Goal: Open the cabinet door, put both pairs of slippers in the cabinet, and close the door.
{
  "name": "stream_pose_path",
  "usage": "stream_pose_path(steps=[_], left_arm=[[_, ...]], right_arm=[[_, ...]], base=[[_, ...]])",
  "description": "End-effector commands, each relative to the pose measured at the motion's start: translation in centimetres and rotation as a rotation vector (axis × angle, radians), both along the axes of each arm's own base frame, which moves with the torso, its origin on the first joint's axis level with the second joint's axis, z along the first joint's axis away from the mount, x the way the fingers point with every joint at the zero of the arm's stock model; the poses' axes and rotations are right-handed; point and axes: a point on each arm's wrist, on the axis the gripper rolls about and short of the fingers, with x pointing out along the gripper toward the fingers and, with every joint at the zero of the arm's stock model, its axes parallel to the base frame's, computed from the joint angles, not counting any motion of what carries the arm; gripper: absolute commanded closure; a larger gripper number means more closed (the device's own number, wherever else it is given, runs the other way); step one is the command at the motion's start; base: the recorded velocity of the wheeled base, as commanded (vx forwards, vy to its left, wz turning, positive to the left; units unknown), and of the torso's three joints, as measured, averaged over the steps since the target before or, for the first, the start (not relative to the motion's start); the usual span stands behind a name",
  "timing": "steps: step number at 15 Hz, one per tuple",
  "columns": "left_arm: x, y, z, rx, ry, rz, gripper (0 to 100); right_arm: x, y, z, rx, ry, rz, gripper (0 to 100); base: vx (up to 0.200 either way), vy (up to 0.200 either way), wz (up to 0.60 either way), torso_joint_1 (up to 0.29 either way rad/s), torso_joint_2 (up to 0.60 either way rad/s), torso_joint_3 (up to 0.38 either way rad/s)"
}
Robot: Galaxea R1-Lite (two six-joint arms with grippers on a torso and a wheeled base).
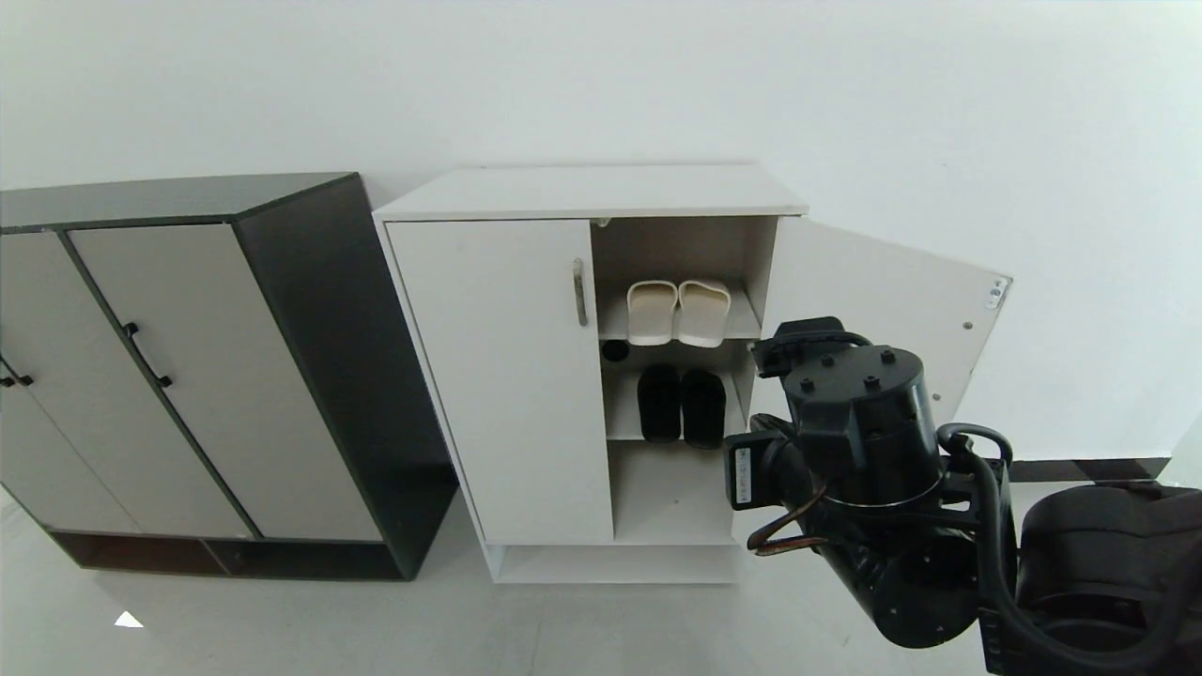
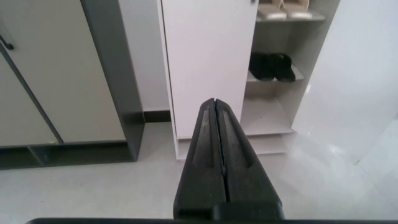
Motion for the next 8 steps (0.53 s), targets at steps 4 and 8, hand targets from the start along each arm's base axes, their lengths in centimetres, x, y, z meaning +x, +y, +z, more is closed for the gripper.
stream_pose_path(steps=[4, 8], left_arm=[[0.01, 0.00, -0.01, 0.000, 0.002, 0.000, 100], [0.01, 0.00, 0.01, 0.000, 0.000, 0.000, 100]], right_arm=[[-0.01, -0.07, 0.12, 0.003, -0.003, -0.001, 100], [-0.03, -0.09, 0.17, 0.003, -0.004, -0.001, 100]], base=[[0.000, 0.000, 0.00, 0.149, -0.47, -0.323], [0.000, 0.000, 0.00, 0.177, -0.50, -0.315]])
